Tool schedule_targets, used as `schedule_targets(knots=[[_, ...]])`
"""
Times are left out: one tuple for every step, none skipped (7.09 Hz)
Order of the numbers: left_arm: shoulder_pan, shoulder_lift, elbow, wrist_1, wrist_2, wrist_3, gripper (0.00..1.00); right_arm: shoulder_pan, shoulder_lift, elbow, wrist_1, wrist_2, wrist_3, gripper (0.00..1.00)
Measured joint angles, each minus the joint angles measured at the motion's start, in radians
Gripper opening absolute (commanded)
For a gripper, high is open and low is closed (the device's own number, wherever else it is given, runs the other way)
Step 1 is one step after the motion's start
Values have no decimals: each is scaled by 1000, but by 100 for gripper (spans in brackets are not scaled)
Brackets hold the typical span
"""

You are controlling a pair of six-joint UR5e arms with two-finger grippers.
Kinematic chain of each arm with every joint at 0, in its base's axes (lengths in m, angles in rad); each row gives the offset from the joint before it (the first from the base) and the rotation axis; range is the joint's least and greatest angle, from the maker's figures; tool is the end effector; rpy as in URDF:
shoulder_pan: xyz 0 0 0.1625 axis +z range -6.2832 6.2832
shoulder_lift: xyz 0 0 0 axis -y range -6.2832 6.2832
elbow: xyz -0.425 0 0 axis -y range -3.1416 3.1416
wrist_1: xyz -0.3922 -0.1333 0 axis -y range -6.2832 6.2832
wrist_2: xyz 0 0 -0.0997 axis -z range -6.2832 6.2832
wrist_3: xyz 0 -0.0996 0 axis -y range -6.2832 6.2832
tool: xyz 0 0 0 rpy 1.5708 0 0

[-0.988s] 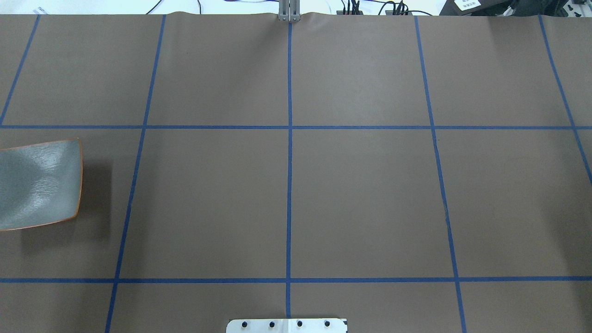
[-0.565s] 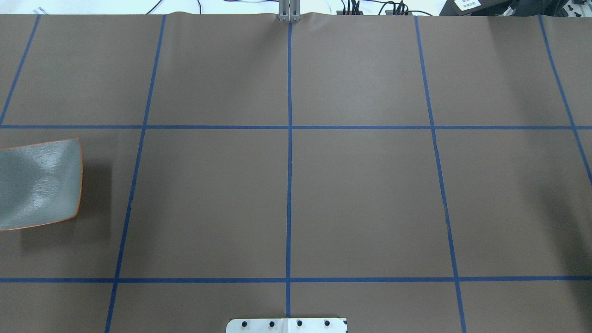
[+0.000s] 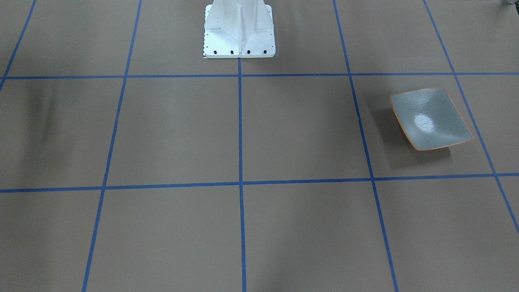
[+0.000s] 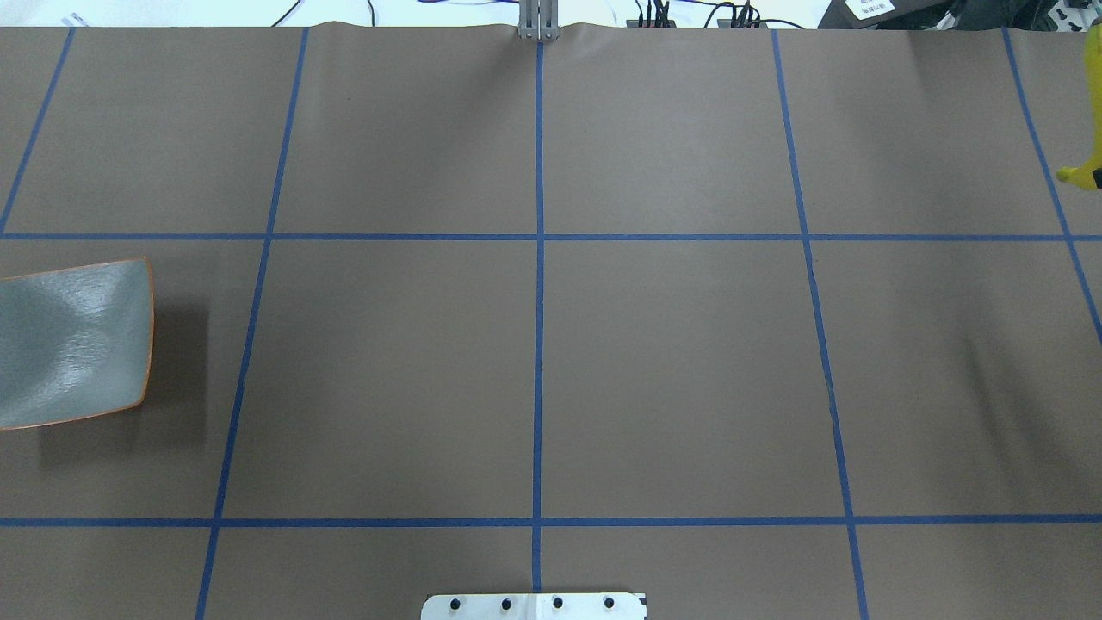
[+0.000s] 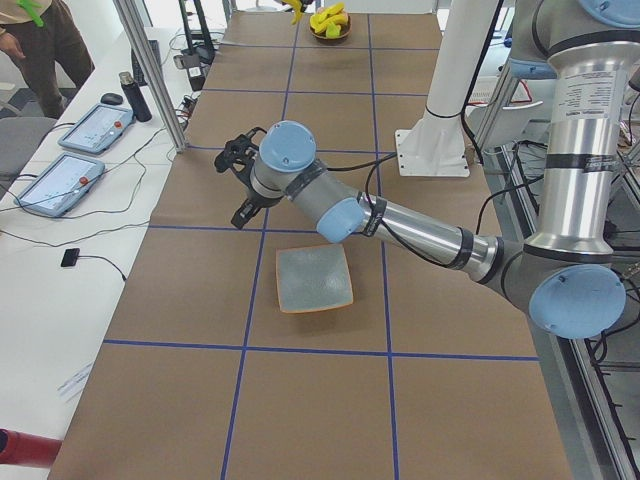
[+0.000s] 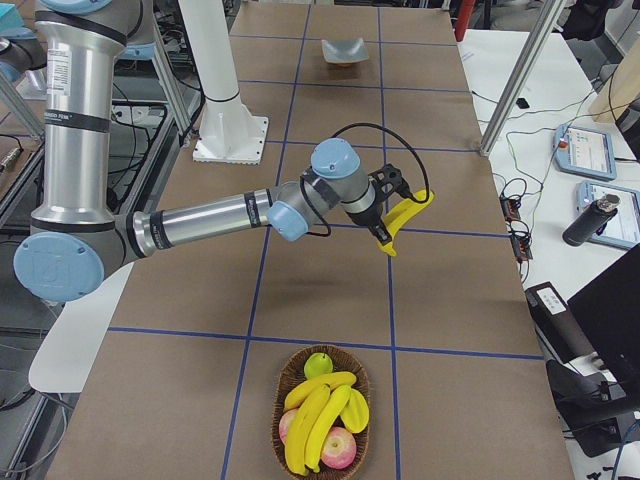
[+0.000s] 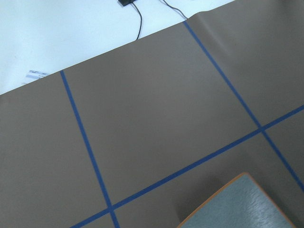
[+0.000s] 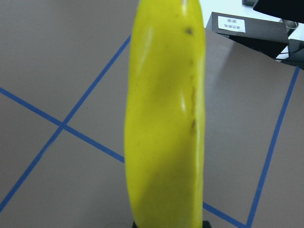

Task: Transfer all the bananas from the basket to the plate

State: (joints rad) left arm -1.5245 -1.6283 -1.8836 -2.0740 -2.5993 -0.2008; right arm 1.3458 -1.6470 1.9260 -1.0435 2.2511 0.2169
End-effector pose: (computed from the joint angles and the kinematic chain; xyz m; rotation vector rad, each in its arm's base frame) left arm -0.0251 -0.4952 0.4014 0.6655 1.0451 0.3141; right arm -0.0359 -0.4735 0.4599 0.6148 -0.7967 -0.2814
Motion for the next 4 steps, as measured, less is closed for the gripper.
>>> schedule_targets(knots=[[43, -52, -4, -60, -7, -171, 100, -27, 32, 5, 0, -2, 54, 0], [73, -107, -10, -123, -9, -363, 100, -59, 59, 14, -1, -6, 113, 0], [102, -170, -14, -165, -7, -526, 100, -93, 77, 25, -1, -14, 173, 0], [141, -230, -15, -182, 2, -628, 100, -130, 89, 38, -1, -29, 225, 0]])
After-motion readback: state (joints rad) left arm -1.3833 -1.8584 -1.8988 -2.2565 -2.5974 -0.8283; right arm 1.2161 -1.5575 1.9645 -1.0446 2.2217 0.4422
